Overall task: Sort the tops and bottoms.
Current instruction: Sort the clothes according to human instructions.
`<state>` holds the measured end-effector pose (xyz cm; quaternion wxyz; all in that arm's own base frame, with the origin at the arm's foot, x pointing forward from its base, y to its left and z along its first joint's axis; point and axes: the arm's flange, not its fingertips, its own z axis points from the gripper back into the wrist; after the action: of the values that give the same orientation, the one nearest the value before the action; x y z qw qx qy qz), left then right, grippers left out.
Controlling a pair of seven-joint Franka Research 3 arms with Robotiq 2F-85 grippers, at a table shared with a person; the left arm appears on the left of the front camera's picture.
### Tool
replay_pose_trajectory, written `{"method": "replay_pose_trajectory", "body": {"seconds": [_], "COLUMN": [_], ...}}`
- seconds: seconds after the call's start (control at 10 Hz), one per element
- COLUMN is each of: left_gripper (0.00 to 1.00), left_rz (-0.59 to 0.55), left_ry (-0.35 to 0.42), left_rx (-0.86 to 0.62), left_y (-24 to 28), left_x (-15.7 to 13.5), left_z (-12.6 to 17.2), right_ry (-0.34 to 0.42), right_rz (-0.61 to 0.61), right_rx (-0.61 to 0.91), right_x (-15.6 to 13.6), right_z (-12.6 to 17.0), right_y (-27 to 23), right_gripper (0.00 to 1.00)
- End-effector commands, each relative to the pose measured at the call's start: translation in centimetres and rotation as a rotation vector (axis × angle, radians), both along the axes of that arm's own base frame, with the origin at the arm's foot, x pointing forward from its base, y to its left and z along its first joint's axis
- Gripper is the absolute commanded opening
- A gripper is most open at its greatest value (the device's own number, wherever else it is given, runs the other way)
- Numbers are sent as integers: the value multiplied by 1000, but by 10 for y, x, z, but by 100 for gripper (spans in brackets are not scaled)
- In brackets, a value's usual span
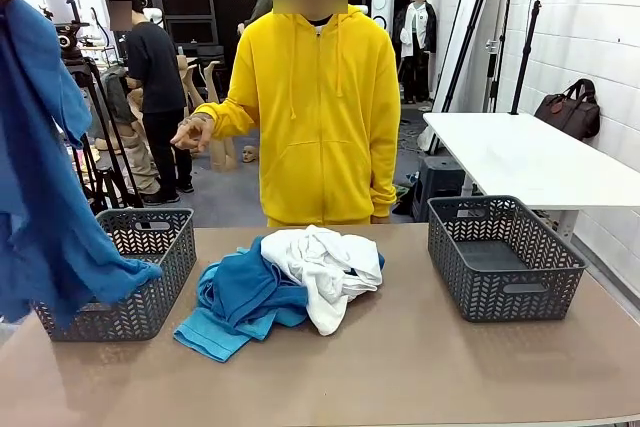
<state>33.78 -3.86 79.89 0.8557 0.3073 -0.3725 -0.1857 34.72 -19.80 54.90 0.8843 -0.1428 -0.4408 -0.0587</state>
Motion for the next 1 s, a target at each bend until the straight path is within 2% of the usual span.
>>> {"method": "replay_pose_trajectory", "body": {"seconds": [0.0,0.2,0.3,0.6,0.7,0.9], "left_gripper": [0,0,0,0,0,0], "left_rz": [25,13,25,-62,-54,10], "left_ry": [21,99,112,252,317,342], "left_rx": [-55,-111,-115,-198,-230,-295], "left_y": [17,26,30,1,-9,-6], "left_x": [39,72,83,102,100,84], "left_z": [0,-31,-50,-125,-150,-178], "right_ry": [11,11,11,11,11,11], "right_rz": [4,4,4,4,4,4], "right_rx": [-3,-3,-3,-3,-3,-3], "right_x": [-1,-1,-1,-1,-1,-1], "right_z": [-1,-1,-1,-1,-1,-1], "right_y": [1,1,1,1,1,1], "right_gripper": [100,100,100,100,100,100]}}
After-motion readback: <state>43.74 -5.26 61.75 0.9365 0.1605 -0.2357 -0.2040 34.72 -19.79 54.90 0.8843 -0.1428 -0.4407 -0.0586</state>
